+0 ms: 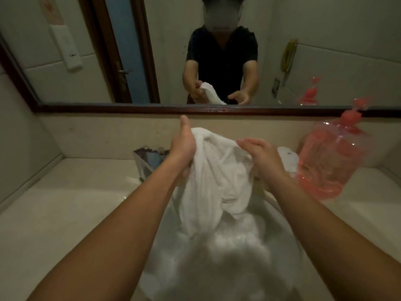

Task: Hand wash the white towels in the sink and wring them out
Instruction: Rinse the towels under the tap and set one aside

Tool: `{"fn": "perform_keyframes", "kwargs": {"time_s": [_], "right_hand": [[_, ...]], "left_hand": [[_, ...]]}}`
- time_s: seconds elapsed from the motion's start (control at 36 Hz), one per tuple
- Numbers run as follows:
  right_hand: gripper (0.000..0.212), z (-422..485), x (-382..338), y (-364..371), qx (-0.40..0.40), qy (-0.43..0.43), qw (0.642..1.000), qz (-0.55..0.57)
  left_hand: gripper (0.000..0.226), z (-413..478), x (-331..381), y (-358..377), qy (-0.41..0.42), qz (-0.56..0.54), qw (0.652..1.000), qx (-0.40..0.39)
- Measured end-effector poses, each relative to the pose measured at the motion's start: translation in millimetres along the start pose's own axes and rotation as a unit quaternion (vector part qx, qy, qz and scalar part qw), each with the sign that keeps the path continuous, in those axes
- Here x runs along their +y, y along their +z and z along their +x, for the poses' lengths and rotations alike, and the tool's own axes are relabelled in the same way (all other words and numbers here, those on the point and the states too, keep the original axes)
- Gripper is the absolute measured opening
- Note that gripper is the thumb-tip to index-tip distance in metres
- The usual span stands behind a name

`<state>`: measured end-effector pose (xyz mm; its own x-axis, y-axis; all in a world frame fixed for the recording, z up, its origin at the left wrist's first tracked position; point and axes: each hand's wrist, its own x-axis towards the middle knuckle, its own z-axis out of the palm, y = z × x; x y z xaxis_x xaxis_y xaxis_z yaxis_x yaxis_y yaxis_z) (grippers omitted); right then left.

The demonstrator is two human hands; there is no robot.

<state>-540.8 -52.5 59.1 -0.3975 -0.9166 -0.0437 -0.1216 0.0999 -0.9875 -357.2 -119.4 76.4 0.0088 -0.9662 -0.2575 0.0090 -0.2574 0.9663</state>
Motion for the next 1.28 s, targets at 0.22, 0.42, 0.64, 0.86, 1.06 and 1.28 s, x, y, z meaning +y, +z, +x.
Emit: {"fn": "perform_keyframes", "kwargs": {"time_s": [0.22,0.42,0.64,0.86,1.06,1.28], "right_hand": [[0.137,-52,31,33,-0.058,0.308,0.949,0.020],[0.077,-52,-10,33,-0.224,0.331,0.898,0.183],[0.031,-25,-20,26,-0.190,0.289,0.932,0.107],[0.064,-18,7,42,-0.255,0.344,0.902,0.057],[0.047,-13,5,46,-0.188,0.262,0.943,0.081],[0.120,-9,15,55,-0.172,0.246,0.949,0.093]], "left_hand": [[0.083,-33,61,2,-0.058,-0.162,0.983,-0.070],[0.087,-45,93,0,-0.066,-0.204,0.973,-0.083],[0.080,-52,107,-19,-0.062,-0.131,0.978,-0.151],[0.077,-64,110,-21,-0.077,-0.125,0.974,-0.175],[0.081,-71,112,-25,-0.078,-0.169,0.966,-0.178],[0.075,-87,105,-27,-0.083,-0.223,0.957,-0.166]]}}
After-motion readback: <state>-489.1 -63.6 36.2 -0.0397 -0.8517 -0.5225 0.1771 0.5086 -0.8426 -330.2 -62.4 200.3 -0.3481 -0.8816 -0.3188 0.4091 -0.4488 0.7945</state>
